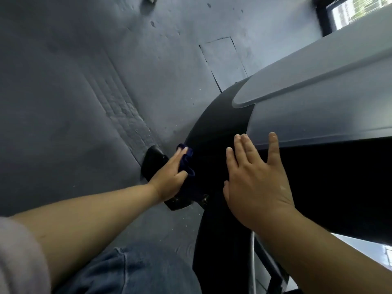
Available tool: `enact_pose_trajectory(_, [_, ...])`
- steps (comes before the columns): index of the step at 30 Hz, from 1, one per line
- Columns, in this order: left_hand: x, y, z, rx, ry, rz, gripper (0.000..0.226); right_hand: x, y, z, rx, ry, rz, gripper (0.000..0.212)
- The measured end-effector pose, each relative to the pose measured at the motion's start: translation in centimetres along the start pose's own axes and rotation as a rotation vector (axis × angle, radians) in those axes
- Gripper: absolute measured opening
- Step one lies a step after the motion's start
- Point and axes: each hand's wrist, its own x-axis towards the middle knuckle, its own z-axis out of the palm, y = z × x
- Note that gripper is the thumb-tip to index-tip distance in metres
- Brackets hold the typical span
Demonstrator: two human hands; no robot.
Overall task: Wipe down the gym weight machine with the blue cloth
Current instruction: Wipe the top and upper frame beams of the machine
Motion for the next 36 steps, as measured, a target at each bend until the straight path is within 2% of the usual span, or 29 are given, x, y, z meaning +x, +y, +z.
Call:
enact_pose_trajectory(3, [-0.8, -0.2, 0.1, 0.101, -0.077, 0.104, 0.086, 0.4, -0.3, -0.2, 0.02, -0.005, -0.026, 0.067])
enact_pose_trajectory(5, [-0.4, -1.4, -0.3, 0.164, -0.102, 0.031, 0.09, 0.5, -0.3, -0.1, 0.054, 0.015, -0.028, 0.067])
enact_pose_trajectory(7, [0.2, -2.7, -1.2, 0.247, -0.145, -0.115, 0.089, 0.3, -0.5, 0.1, 0.083, 0.035, -0.036, 0.066])
enact_pose_trajectory(9, [0.2, -4.3, -2.3, 0.412, -0.243, -0.232, 0.088, 0.5, -0.9, 0.5, 0.12, 0.072, -0.024, 0.065])
enact_pose_trajectory(12, [-0.2, -5.7, -3.2, 0.576, -0.311, -0.262, 0.089, 0.9, -1.4, 1.3, 0.232, 0.182, 0.006, 0.053])
enact_pose_trajectory(15, [-0.3, -5.4, -3.5, 0.514, -0.248, -0.281, 0.092, 1.1, -1.6, 1.8, 0.284, 0.262, -0.023, 0.042])
enact_pose_trajectory(17, [-0.3, -4.7, -3.6, 0.445, -0.159, -0.314, 0.085, 1.1, -1.6, 1.9, 0.305, 0.306, -0.026, 0.038])
enact_pose_trajectory(21, [-0.8, -2.1, -4.7, 0.263, -0.044, -0.349, 0.058, 1.1, -1.6, 2.2, 0.317, 0.311, -0.023, 0.035])
enact_pose_trajectory(24, [-1.9, 1.6, -5.7, 0.063, 0.004, -0.293, 0.036, 1.0, -1.5, 1.5, 0.278, 0.254, -0.014, 0.047])
enact_pose_trajectory(28, [-3.4, 7.7, -7.0, -0.158, -0.003, -0.221, 0.043, 1.0, -1.4, 1.0, 0.325, 0.205, -0.013, 0.063])
enact_pose_trajectory(32, [-5.0, 11.7, -8.6, -0.056, -0.04, -0.163, 0.032, 1.0, -2.1, 0.8, 0.474, 0.27, 0.01, 0.064])
enact_pose_trajectory(36, [-7.2, 14.0, -9.2, -0.171, 0.016, -0.114, 0.03, 0.2, -2.7, 1.1, 0.71, 0.406, -0.024, 0.061])
